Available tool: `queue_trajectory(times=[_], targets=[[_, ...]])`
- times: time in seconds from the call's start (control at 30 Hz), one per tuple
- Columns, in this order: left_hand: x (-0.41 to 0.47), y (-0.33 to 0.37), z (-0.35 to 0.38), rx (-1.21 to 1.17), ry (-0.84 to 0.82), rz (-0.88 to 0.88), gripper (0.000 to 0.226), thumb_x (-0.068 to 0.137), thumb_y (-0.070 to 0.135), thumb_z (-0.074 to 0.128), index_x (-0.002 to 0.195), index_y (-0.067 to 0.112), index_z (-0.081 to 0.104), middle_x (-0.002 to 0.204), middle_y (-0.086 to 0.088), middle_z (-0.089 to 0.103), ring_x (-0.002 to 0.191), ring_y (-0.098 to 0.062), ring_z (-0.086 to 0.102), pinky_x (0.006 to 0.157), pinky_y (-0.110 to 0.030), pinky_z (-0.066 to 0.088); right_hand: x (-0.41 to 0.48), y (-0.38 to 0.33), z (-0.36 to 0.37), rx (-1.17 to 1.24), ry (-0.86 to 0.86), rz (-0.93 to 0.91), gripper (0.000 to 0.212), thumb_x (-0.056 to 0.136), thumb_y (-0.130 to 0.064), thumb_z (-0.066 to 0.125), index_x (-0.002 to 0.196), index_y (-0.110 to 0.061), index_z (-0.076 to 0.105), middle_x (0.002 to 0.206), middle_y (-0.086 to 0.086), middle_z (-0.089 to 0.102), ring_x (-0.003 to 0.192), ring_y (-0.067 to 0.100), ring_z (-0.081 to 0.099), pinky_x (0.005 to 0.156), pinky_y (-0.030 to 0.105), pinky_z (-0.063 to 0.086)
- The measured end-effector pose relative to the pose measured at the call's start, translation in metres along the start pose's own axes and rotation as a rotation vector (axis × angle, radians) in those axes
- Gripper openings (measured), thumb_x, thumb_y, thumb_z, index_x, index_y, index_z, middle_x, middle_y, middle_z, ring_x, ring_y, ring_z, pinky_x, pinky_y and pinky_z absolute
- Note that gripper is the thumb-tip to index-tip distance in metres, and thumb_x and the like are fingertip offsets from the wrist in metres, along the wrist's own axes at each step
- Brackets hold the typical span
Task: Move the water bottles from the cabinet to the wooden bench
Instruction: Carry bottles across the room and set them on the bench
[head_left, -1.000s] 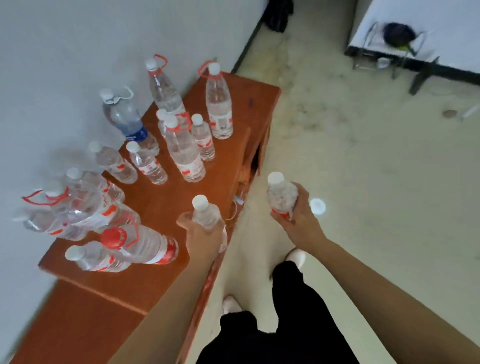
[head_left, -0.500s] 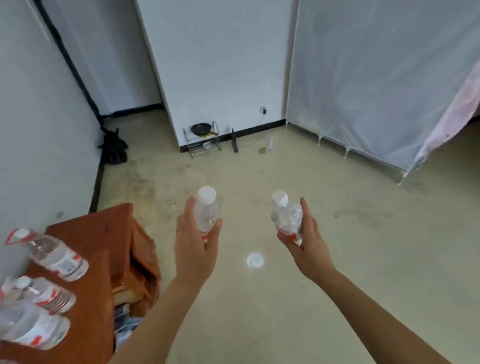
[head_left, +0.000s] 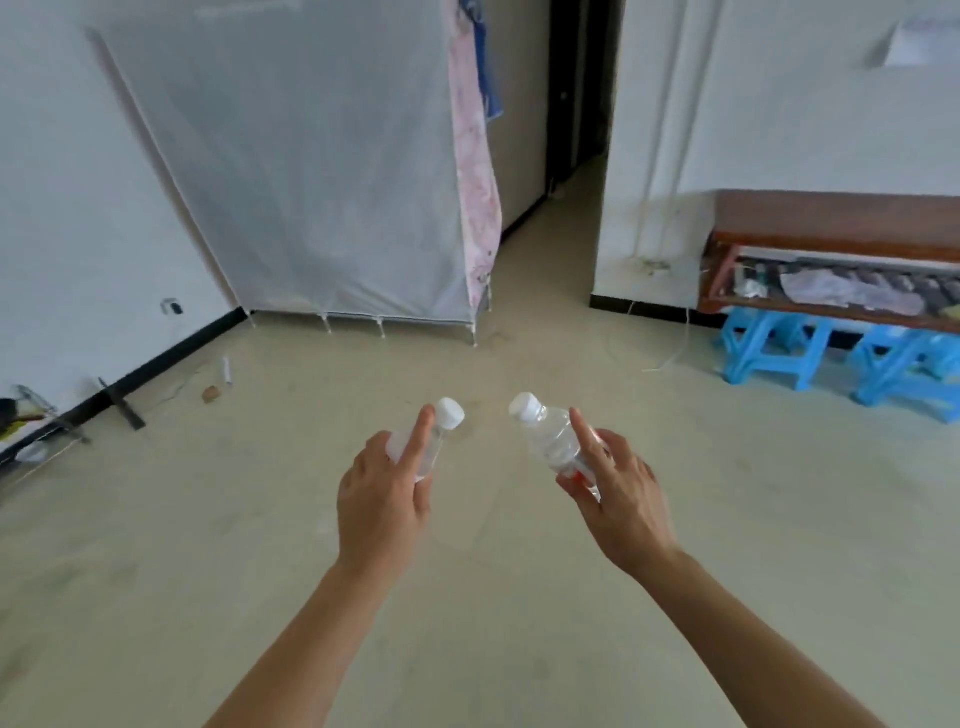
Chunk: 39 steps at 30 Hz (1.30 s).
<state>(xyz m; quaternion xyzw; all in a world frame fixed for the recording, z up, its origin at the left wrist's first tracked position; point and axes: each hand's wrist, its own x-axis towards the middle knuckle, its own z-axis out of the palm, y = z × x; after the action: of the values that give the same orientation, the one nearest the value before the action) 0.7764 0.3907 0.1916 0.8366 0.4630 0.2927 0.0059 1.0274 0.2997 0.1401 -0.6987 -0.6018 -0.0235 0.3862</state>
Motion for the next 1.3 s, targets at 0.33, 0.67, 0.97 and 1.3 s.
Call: queue_trajectory(times=[0.33, 0.67, 0.97, 1.3], targets=[[0.186, 0.124, 0.184, -0.066, -0.086, 0.327, 0.095, 0.077, 0.010, 0.078, 0.155, 0.034, 0.027, 0.121, -0.023, 0.058, 0.103, -0.042, 0.063, 0.081, -0.052, 0.055, 0.080, 0.202, -0.063, -0.285, 0.123, 0.218, 0.092, 0.088, -0.031, 0.077, 0.156, -0.049, 0.017, 0.130, 0.009, 0.056, 0.095, 0.036, 0.066, 0.085, 0.049, 0.055], [0.389, 0.274, 0.340, -0.221, -0.151, 0.581, 0.086, 0.085, 0.015, 0.075, 0.155, 0.036, 0.029, 0.121, -0.021, 0.056, 0.108, -0.039, 0.059, 0.086, -0.052, 0.051, 0.208, 0.381, -0.156, -0.447, 0.181, 0.415, 0.087, 0.090, -0.035, 0.074, 0.158, -0.042, 0.021, 0.132, 0.010, 0.054, 0.097, 0.032, 0.066, 0.084, 0.049, 0.056], [0.481, 0.488, 0.518, -0.298, -0.277, 0.796, 0.087, 0.086, 0.018, 0.071, 0.155, 0.039, 0.024, 0.120, -0.018, 0.056, 0.107, -0.036, 0.059, 0.085, -0.048, 0.051, 0.230, 0.607, -0.242, -0.499, 0.304, 0.585, 0.087, 0.088, -0.031, 0.077, 0.158, -0.038, 0.027, 0.125, 0.011, 0.056, 0.089, 0.032, 0.066, 0.078, 0.045, 0.055], [0.637, 0.653, 0.630, -0.342, -0.239, 0.746, 0.094, 0.082, 0.014, 0.076, 0.157, 0.035, 0.023, 0.120, -0.017, 0.057, 0.101, -0.035, 0.060, 0.084, -0.050, 0.052, 0.369, 0.836, -0.333, -0.472, 0.204, 0.645, 0.090, 0.091, -0.037, 0.072, 0.158, -0.045, 0.013, 0.137, 0.013, 0.051, 0.103, 0.032, 0.064, 0.085, 0.052, 0.057]])
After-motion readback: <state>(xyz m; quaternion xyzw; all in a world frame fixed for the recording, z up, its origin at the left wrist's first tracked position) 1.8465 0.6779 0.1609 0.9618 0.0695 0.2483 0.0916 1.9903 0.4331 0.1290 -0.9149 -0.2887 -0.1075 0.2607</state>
